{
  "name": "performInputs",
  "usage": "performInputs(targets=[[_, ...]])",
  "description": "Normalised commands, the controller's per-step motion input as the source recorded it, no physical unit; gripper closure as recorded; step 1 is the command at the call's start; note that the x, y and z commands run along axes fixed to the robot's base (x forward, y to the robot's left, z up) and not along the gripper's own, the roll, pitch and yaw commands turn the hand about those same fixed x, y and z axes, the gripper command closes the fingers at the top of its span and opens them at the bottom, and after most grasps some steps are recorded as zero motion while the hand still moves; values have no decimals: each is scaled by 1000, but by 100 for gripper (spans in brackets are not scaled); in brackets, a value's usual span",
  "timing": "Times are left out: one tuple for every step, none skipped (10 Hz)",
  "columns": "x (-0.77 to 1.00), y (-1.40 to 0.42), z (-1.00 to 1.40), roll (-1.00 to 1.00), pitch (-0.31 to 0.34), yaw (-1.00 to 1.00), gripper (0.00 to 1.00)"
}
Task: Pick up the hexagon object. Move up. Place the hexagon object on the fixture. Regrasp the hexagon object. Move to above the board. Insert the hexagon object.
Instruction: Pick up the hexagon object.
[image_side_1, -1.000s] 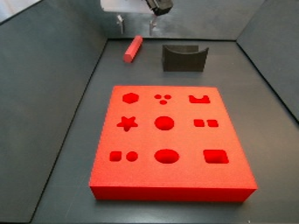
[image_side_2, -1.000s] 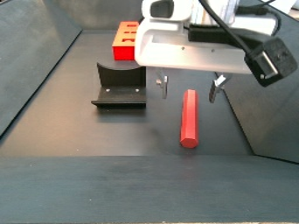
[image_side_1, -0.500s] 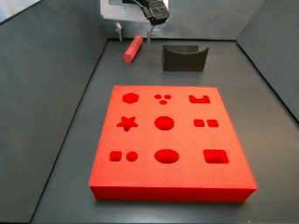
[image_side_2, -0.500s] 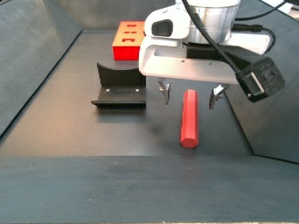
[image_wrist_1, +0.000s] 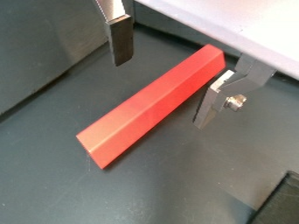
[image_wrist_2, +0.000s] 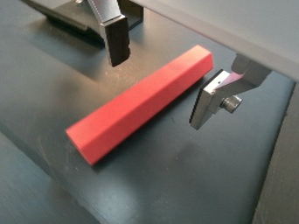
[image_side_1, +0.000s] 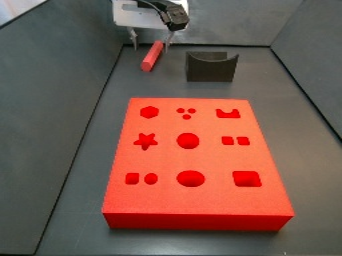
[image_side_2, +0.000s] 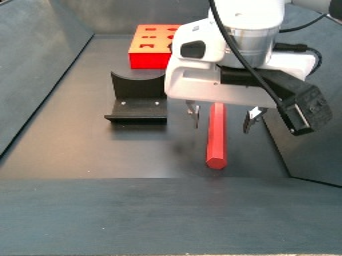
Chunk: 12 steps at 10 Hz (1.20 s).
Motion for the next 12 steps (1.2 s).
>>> performInputs(targets=[[0,-77,-491,-81,-231,80,0],[0,-86,-537,-50,-244,71,0],[0,-23,-591,-83,-267,80,0],[0,0,-534,-114,-270,51,0],[-37,0,-423,-154,-260,26,0],[-57,0,-369,-171,-239,26,0],[-89,0,-383,-180,-249,34,0],[-146,0,-143,-79,-190,0,0],[-71,0,-100,-49,-147,40,0],[0,0,0,-7,0,0,0],[0,0,0,0,0,0,0],[0,0,0,0,0,0,100]])
